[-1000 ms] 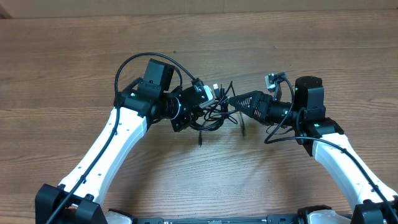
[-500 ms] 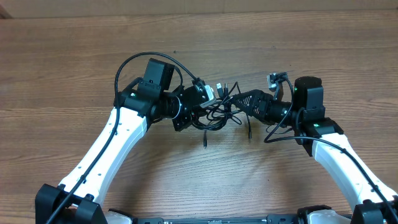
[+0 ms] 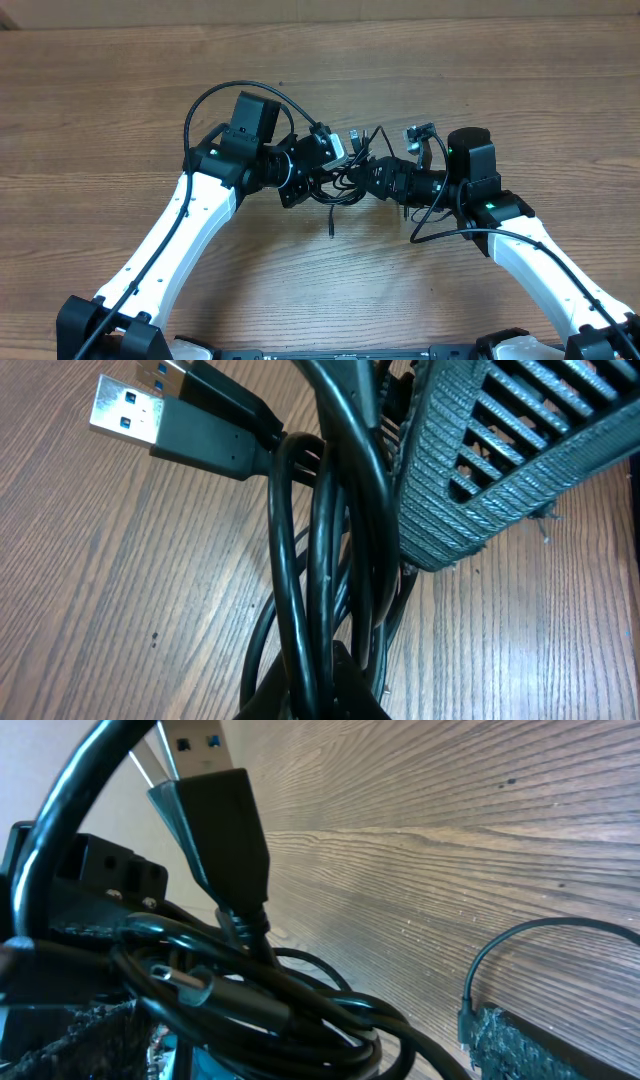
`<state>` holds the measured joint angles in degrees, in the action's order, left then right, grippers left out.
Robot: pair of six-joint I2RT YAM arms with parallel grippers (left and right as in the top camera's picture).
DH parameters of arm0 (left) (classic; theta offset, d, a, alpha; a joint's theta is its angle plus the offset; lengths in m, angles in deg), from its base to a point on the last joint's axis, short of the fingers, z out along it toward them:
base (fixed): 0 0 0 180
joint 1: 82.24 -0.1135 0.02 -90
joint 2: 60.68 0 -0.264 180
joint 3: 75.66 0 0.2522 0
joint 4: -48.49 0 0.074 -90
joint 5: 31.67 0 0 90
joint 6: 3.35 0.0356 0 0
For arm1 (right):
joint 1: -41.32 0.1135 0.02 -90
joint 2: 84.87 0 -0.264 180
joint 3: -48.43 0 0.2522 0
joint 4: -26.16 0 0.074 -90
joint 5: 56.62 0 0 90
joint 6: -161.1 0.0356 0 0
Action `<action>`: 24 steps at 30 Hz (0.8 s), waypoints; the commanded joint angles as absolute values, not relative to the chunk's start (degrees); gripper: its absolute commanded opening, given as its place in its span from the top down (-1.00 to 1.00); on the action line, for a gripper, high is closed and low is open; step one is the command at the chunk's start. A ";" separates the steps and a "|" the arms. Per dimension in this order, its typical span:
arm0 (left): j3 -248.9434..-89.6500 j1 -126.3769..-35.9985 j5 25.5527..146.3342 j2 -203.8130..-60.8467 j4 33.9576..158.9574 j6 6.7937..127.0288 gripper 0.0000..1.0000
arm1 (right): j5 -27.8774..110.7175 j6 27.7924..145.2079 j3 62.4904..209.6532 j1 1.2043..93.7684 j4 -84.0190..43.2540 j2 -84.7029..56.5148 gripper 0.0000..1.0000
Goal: Untangle cables
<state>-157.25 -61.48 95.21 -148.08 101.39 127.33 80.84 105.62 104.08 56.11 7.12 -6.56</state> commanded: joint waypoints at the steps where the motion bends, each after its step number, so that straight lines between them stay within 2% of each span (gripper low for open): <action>1: -158.04 -61.59 97.05 -147.58 100.97 128.19 0.92 | 78.85 105.19 104.59 56.31 6.82 -6.30 -1.00; 11: -158.04 -61.90 94.99 -147.58 100.84 112.47 0.92 | 74.87 105.87 104.61 53.40 5.18 -6.30 -1.00; 15: -158.04 -62.82 95.01 -147.58 99.33 100.76 0.92 | 75.00 106.59 104.61 51.30 5.16 -6.30 -1.00; 20: -158.06 -65.81 96.26 -147.58 95.27 79.60 0.91 | 76.82 106.89 104.61 49.64 5.20 -6.30 -1.00; 24: -158.06 -69.59 103.28 -147.58 91.83 71.34 0.91 | 77.82 106.94 104.61 48.94 5.38 -6.30 -1.00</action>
